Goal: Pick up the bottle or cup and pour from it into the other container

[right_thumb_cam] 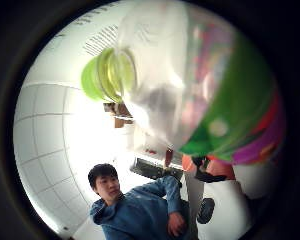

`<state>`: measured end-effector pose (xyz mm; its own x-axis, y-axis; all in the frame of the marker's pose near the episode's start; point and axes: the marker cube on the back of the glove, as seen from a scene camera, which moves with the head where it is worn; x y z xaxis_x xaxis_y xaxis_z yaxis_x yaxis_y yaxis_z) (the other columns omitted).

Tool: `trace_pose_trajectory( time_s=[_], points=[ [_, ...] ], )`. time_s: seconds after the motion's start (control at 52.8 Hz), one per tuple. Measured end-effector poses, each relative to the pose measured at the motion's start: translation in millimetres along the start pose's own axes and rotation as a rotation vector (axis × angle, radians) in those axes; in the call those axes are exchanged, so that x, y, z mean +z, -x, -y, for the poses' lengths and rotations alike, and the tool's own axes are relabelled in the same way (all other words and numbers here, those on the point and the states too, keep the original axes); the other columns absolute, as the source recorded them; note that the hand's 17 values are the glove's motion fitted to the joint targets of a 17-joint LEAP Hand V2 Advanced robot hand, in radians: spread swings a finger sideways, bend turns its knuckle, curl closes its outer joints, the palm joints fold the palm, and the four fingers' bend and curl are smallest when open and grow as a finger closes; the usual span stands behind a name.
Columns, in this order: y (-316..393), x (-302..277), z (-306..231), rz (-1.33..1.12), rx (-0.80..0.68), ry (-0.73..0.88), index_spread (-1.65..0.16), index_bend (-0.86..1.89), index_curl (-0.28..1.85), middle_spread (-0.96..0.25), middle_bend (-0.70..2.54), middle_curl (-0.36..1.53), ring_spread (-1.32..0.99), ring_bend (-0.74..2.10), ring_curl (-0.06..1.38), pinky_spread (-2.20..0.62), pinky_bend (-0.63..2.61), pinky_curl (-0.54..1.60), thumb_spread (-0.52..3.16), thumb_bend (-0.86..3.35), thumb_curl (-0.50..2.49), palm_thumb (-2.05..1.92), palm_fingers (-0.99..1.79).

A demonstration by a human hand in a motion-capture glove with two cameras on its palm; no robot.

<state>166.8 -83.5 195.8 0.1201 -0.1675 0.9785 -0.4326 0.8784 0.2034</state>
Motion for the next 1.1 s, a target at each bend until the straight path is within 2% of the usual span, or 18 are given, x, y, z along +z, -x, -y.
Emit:
trace_pose_trajectory(
  time_s=[0.151, 0.208, 0.265, 0.454, 0.757, 0.908, 1.022, 1.098],
  points=[
    [3.7, 9.1, 8.2, -0.038, -0.026, -0.094, -0.18, 0.16, 0.23, 0.09, 0.34, 0.36, 0.03, 0.58, 0.31, 0.17, 0.39, 0.32, 0.75, -0.01, 0.42, 0.95, 0.58],
    [6.0, 13.1, 11.5, -0.045, -0.029, -0.114, -0.16, 0.18, 0.24, 0.05, 0.46, 0.40, -0.03, 0.61, 0.31, 0.10, 0.31, 0.29, 0.72, 0.01, 0.44, 1.03, 0.92],
    [7.9, 17.8, 14.6, -0.041, -0.026, -0.125, -0.16, 0.18, 0.27, 0.01, 0.50, 0.43, -0.06, 0.61, 0.33, 0.05, 0.27, 0.29, 0.67, 0.04, 0.47, 1.11, 1.03],
    [12.7, 30.1, 18.8, -0.075, -0.015, -0.110, -0.16, 0.18, 0.35, -0.06, 0.47, 0.47, -0.13, 0.56, 0.39, -0.10, 0.27, 0.34, 0.27, -0.01, 0.56, 1.19, 1.13],
    [37.4, 40.8, 15.6, -0.154, -0.060, -0.010, -0.17, 0.17, 0.41, -0.09, 0.47, 0.51, -0.17, 0.55, 0.44, -0.19, 0.27, 0.38, 0.04, -0.03, 0.63, 1.19, 1.19],
    [63.6, 51.6, 14.3, -0.359, -0.145, 0.111, -0.17, 0.18, 0.44, -0.10, 0.47, 0.52, -0.17, 0.55, 0.46, -0.20, 0.28, 0.40, -0.01, -0.03, 0.65, 1.18, 1.19],
    [100.5, 46.7, -7.1, -0.460, -0.139, 0.387, -0.16, 0.17, 0.45, -0.10, 0.47, 0.53, -0.17, 0.55, 0.47, -0.21, 0.28, 0.41, -0.03, -0.03, 0.66, 1.17, 1.20],
    [106.9, 61.5, 13.4, -0.609, -0.209, 0.280, -0.16, 0.17, 0.45, -0.10, 0.47, 0.53, -0.17, 0.56, 0.48, -0.22, 0.29, 0.41, -0.03, -0.03, 0.67, 1.17, 1.21]
  ],
)
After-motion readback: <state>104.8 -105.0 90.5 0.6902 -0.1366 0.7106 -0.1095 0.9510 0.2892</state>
